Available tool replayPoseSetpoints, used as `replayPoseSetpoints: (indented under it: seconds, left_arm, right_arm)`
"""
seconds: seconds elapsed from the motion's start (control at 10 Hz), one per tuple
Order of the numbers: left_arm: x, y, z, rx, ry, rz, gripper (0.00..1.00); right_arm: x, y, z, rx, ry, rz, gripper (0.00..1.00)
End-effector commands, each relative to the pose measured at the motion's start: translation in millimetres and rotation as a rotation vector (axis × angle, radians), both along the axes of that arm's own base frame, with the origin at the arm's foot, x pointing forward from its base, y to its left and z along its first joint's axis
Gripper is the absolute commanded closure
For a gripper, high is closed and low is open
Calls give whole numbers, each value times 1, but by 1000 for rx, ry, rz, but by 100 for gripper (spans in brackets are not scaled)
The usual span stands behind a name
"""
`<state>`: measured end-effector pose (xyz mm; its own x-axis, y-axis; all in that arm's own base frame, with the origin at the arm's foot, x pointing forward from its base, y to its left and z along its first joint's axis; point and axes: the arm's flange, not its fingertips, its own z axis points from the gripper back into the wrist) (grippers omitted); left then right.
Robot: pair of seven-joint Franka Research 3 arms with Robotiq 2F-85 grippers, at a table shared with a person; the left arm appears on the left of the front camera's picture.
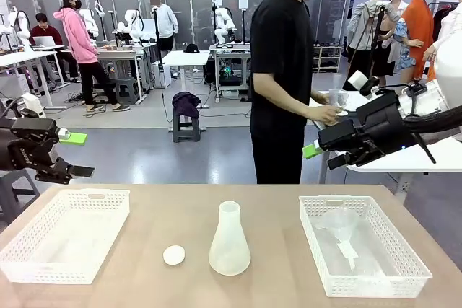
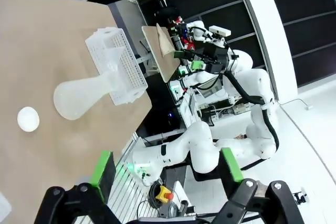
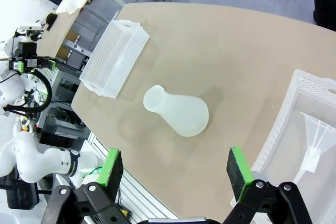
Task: Prepare the solutions needed for the experiment.
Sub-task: Pick up the Plastic Funnel and insert it into the Big flask.
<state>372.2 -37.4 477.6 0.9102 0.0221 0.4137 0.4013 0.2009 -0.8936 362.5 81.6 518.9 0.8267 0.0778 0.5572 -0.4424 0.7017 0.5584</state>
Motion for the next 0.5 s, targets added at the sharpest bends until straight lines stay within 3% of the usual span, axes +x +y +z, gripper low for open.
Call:
replayPoseSetpoints:
  seconds: [0.0,0.1,0.4]
  left_arm:
    - [2,-2,10,-14,-52,-13,0]
    - [0,0,0,0,0,0,0]
    - [0,0,0,0,0,0,0]
  right_arm:
    - [1,3,-5,-24,-21,24,0]
    - [0,3,-8,-66,-74,40,0]
    - [-3,2,-16,-133,-143,68,0]
